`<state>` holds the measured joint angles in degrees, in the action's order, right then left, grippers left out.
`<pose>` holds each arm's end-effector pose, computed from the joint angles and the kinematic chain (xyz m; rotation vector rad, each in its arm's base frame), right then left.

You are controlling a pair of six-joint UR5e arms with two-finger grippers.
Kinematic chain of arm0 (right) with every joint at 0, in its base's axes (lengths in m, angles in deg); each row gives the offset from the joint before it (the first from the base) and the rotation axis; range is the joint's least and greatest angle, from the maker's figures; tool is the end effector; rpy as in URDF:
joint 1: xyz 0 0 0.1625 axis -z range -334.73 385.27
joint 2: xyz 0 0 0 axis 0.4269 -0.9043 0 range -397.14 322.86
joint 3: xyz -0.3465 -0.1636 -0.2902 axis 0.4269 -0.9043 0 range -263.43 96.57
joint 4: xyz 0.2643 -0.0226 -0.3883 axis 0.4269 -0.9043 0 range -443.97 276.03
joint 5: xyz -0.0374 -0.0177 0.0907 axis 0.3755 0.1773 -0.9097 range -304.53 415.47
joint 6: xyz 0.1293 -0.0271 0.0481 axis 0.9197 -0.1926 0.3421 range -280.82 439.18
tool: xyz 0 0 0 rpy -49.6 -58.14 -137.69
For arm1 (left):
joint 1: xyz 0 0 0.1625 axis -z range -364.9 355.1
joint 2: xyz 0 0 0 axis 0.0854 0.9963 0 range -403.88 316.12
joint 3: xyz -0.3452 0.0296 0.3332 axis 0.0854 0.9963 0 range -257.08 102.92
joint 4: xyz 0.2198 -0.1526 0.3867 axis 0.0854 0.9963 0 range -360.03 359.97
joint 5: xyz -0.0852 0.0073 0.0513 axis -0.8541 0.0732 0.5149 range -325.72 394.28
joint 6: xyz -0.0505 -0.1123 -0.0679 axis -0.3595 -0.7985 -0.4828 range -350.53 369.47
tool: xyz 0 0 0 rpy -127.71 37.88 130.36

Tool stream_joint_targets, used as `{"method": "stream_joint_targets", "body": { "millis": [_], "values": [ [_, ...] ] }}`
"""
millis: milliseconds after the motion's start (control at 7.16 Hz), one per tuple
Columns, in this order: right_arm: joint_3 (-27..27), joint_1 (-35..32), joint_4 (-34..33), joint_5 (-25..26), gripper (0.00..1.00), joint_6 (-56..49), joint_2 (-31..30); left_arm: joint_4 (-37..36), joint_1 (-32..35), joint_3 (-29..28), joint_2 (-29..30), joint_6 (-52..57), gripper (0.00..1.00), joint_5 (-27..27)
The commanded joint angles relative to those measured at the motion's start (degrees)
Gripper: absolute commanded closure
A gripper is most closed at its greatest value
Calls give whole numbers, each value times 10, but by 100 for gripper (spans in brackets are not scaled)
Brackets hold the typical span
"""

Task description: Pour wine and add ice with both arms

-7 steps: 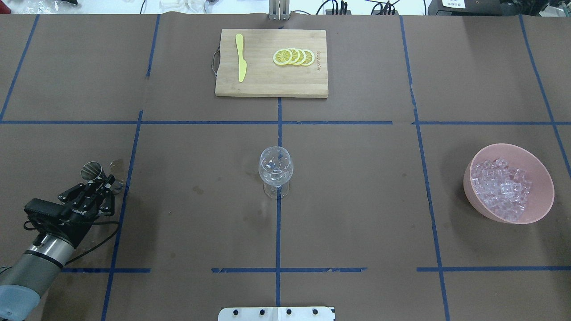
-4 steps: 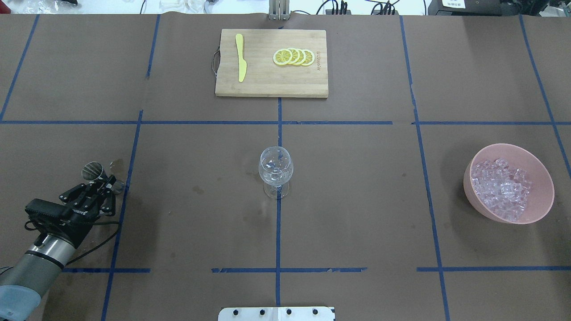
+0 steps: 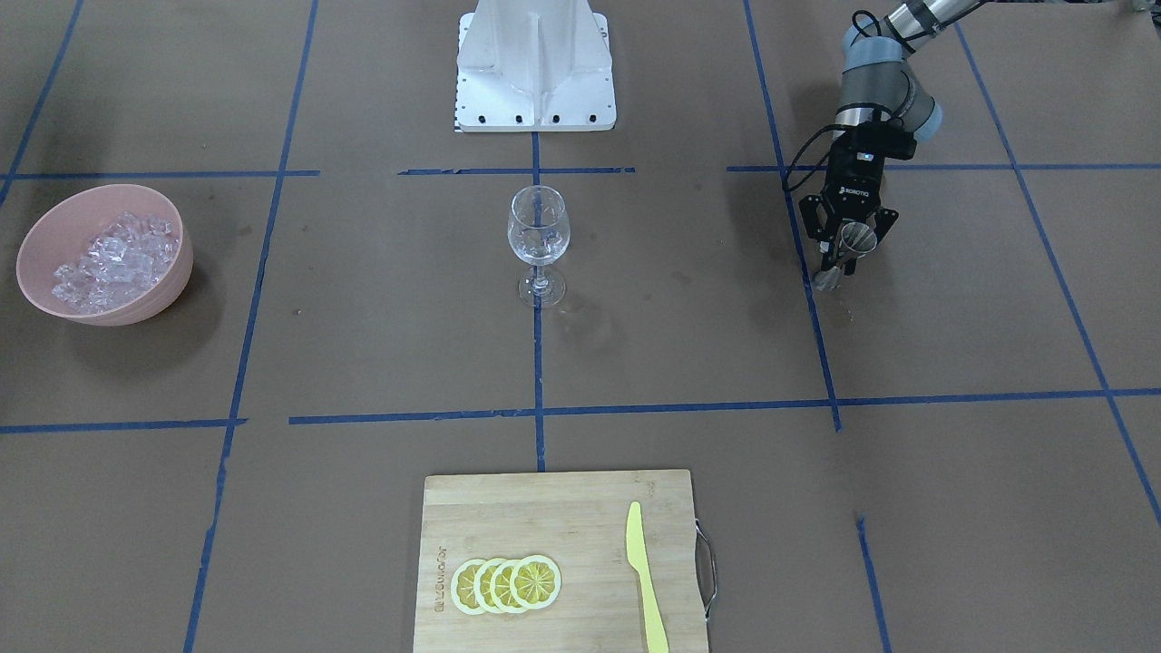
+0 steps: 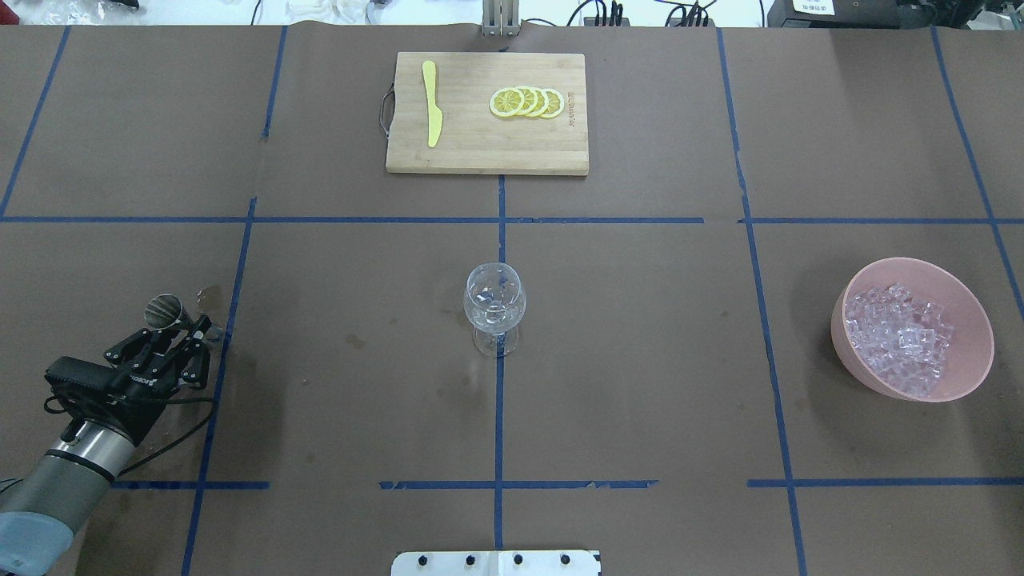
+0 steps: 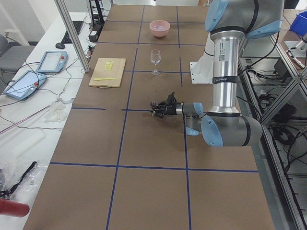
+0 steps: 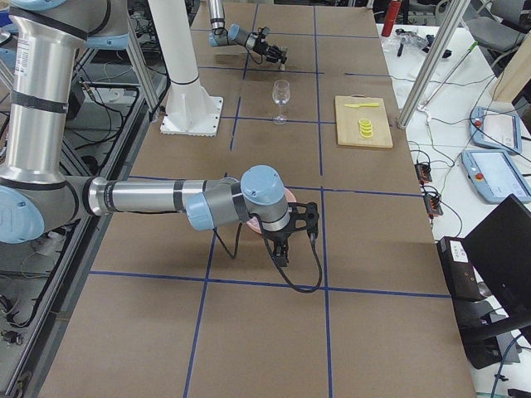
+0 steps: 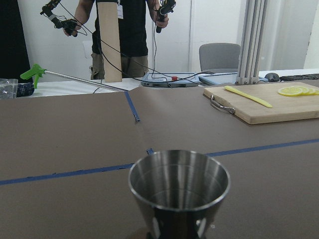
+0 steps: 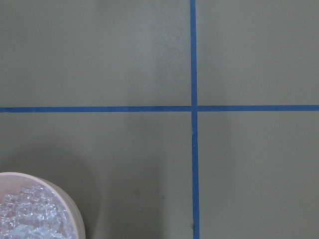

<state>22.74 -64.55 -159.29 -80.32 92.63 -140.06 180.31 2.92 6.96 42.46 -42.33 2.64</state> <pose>0.0311 -0.4679 0.6681 0.1998 -0.8218 0.0927 0.4638 -0.3191 0.6311 1.2423 0.8278 -0.2876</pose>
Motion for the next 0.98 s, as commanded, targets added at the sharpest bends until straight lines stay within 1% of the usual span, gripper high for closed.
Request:
{"method": "stream_joint_targets", "body": {
  "millis": [0,140,559,699,838],
  "values": [
    [0,0,0,0,0,0,1,1,0,2,0,0,1,1],
    [0,0,0,0,0,0,2,8,1,7,0,4,1,21],
    [0,-1,0,0,0,0,2,43,1,28,-1,6,1,105],
    [0,0,0,0,0,0,2,55,1,34,-1,16,1,121],
    [0,-1,0,0,0,0,2,76,2,42,-1,47,1,126]
  ]
}}
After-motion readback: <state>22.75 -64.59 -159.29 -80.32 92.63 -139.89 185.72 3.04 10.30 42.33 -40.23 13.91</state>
